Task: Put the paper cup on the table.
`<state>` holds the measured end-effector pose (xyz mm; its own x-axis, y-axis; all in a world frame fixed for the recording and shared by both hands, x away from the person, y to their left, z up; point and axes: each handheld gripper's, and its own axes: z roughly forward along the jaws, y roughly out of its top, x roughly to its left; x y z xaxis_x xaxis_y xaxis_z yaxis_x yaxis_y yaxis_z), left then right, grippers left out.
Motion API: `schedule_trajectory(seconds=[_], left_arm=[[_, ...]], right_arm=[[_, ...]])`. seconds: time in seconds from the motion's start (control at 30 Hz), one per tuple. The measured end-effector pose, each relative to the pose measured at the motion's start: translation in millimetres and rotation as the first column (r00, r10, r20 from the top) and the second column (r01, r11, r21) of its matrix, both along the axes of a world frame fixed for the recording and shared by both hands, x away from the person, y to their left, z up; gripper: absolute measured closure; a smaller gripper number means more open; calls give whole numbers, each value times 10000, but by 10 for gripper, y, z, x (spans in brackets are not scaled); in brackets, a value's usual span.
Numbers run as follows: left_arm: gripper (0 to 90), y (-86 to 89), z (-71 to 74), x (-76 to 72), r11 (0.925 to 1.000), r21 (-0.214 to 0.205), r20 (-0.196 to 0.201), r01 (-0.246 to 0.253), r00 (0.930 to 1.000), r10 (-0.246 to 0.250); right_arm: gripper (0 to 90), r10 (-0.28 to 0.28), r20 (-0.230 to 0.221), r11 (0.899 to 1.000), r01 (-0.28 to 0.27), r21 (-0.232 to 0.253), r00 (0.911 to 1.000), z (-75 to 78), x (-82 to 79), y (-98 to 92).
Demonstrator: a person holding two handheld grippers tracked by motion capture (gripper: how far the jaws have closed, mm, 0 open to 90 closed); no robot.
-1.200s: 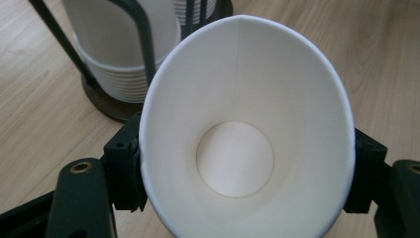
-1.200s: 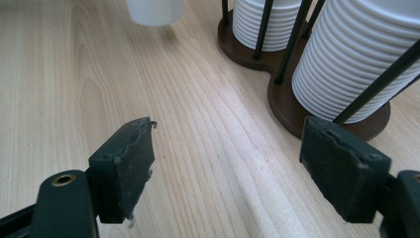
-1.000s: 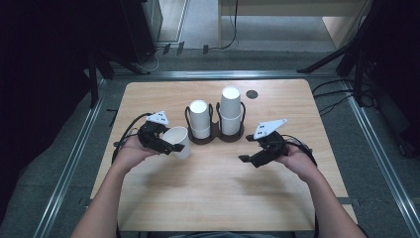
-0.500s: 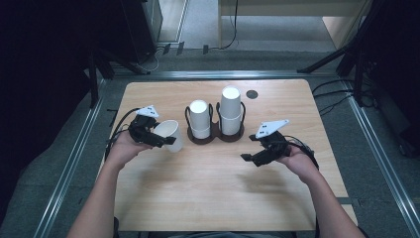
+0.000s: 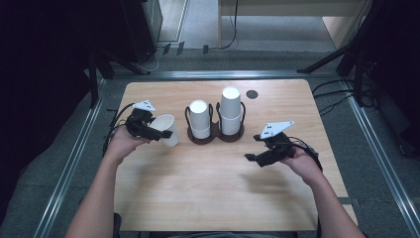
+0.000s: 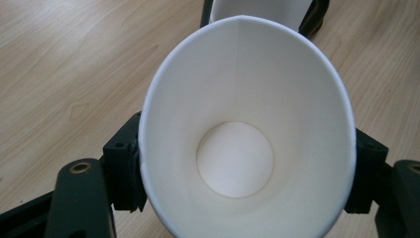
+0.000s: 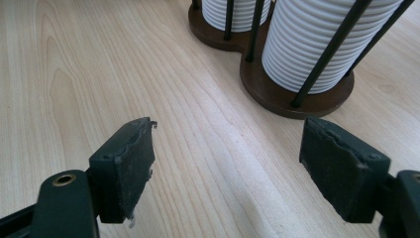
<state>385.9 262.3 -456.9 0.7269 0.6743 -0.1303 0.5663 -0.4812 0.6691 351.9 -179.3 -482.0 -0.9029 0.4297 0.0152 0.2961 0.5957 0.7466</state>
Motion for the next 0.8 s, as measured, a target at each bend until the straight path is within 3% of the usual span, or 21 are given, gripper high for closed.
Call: schedule_trajectory(seconds=[0.37,0.8], left_arm=[[243,113,-41,122,9993,-55,-3,-381,9993,381],[242,257,-148,202,9926,437,-34,-1137,9935,1140]], right_arm=[[217,-185,94,9998,185,59,9998,-11,-25,-63],[217,-160,61,9999,161,-60,9999,-33,-33,-54]])
